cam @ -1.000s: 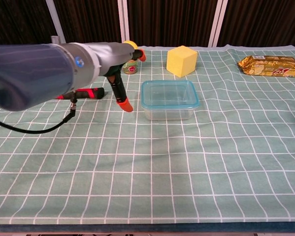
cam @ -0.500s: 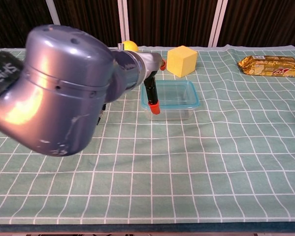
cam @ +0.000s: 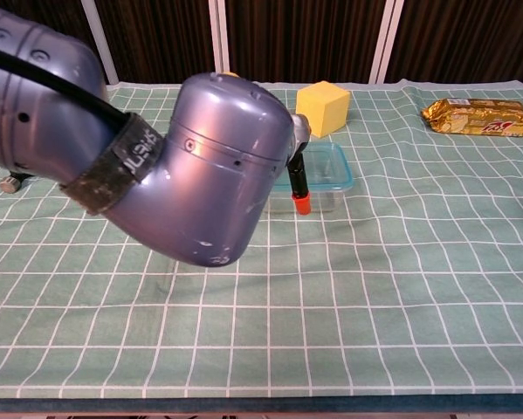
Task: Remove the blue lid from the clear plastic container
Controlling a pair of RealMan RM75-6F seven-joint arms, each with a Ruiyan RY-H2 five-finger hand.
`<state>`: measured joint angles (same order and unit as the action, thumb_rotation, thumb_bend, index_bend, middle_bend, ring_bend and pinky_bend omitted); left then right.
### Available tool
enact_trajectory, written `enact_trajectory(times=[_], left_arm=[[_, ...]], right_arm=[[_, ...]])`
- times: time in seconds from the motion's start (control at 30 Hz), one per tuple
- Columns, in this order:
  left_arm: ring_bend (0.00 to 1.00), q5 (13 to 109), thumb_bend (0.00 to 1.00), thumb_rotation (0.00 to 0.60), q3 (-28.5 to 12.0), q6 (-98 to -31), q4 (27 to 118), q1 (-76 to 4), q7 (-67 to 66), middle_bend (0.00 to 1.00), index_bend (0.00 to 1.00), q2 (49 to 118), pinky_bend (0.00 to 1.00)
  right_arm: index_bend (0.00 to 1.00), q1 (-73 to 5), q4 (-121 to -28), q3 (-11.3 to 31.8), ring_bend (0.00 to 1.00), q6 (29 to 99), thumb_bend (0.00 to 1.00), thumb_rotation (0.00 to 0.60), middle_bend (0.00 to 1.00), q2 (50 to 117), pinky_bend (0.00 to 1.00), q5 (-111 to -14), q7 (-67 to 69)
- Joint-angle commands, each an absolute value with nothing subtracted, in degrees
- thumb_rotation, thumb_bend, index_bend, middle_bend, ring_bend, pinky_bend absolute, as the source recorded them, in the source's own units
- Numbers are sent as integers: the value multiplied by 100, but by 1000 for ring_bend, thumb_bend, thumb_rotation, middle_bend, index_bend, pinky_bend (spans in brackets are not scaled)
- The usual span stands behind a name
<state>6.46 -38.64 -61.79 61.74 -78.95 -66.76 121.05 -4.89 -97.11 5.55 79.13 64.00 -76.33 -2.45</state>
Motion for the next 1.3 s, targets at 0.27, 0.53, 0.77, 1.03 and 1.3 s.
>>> enact_trajectory(times=[0.27,0.53,0.77,1.03,1.3], left_arm=[[0,592,0,600,-4011,-5678,5290,-8299,-6436,0,0,12417,43],[247,793,150,600,-3886,-5656,5053,-8308,-6270,214,95,12455,402],[326,1152,169,600,-3598,-5703,5475,-8044,-6086,286,156,12278,431],[317,1400,169,600,-3040,-5855,6962,-7323,-6005,285,156,11573,427],[308,1721,169,600,-2419,-5654,8404,-6645,-5764,282,156,10619,418]], right_arm=[[0,-492,-9723,565,0,7897,195,600,0,6396,0,-7586,-267],[0,-497,-9743,568,0,7880,196,600,0,6399,0,-7557,-271],[0,-488,-9772,561,0,7900,197,600,0,6389,0,-7576,-263],[0,-477,-9806,548,0,7914,195,600,0,6378,0,-7580,-296],[0,-489,-9801,524,0,8014,195,600,0,6418,0,-7740,-440]])
